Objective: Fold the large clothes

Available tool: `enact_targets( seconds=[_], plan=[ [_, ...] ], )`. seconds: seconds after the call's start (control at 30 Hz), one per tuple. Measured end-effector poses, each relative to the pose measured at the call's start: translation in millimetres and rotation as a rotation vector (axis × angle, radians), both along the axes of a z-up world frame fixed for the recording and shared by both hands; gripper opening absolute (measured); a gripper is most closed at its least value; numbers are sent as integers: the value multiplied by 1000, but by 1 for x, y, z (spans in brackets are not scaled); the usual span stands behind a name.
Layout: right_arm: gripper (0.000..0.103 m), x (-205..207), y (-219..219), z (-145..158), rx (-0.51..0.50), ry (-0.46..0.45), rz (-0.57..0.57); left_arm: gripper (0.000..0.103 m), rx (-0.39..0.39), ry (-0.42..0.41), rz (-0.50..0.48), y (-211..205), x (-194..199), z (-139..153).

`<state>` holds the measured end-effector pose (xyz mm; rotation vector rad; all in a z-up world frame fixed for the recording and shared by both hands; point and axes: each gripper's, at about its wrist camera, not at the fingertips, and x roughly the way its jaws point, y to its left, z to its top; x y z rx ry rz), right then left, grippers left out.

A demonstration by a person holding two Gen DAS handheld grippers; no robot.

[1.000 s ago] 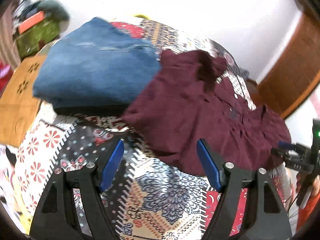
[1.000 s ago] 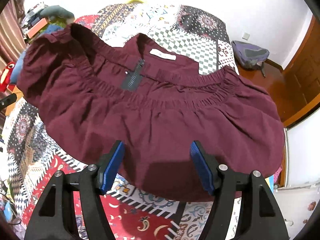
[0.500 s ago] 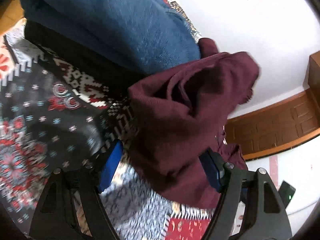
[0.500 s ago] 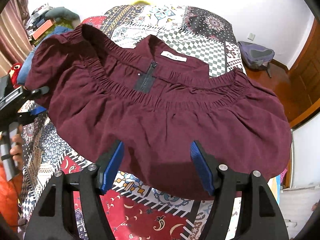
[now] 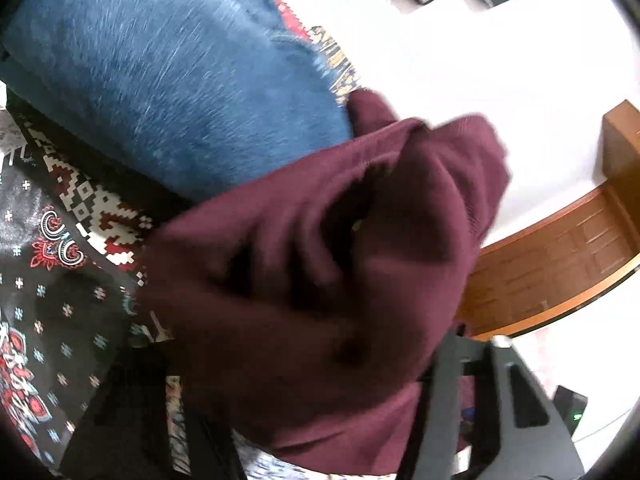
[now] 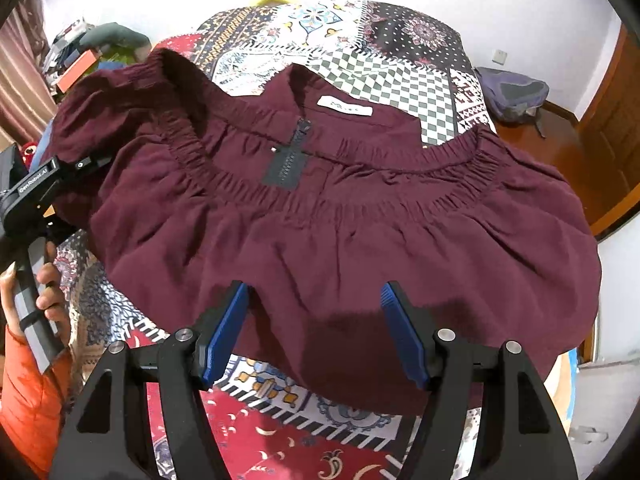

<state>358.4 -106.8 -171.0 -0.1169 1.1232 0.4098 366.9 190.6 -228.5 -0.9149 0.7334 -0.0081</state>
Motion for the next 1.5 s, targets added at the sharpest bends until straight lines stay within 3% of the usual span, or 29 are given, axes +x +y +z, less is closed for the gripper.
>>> enact_targets(
  seconds=[0.07,0.17,0.33,0.53,0.6,0.77,0.83,0.97,1.03,1.17,1.27,1.4,1.5],
  plan=[
    [65,-2,2,4,2,-7,0,24,4,-29,-13,-7,-4,15],
    [65,-6,5,13,7,-25,2,18,54,-64,-12,-20,-13,41],
    [65,-11,10,33,42,-57,-1,15,36,-151,-38,-36,-14,96],
    [65,-13,39,61,182,-63,22,14,91,-270,-47,-37,-48,168],
    [65,-13,56,62,222,-53,36,14,122,-280,-26,-20,-58,185],
    [65,-12,108,32,251,46,94,14,193,-232,24,-2,-70,185],
    [65,-12,125,13,247,97,117,14,214,-196,41,5,-68,171],
    [65,-7,150,-42,270,288,140,14,218,-115,59,9,-72,145],
    [65,-6,149,-56,281,325,141,14,220,-92,58,7,-67,134],
    [65,-7,133,-45,297,328,176,14,298,-100,47,-15,-59,140],
    [65,-12,98,-21,333,263,154,14,335,-108,-2,-39,-39,149],
    [65,-21,23,9,371,144,55,14,371,-113,-63,-83,-10,158],
    [65,-31,-32,23,322,58,-55,14,406,-115,-131,-135,19,160]
  ],
)
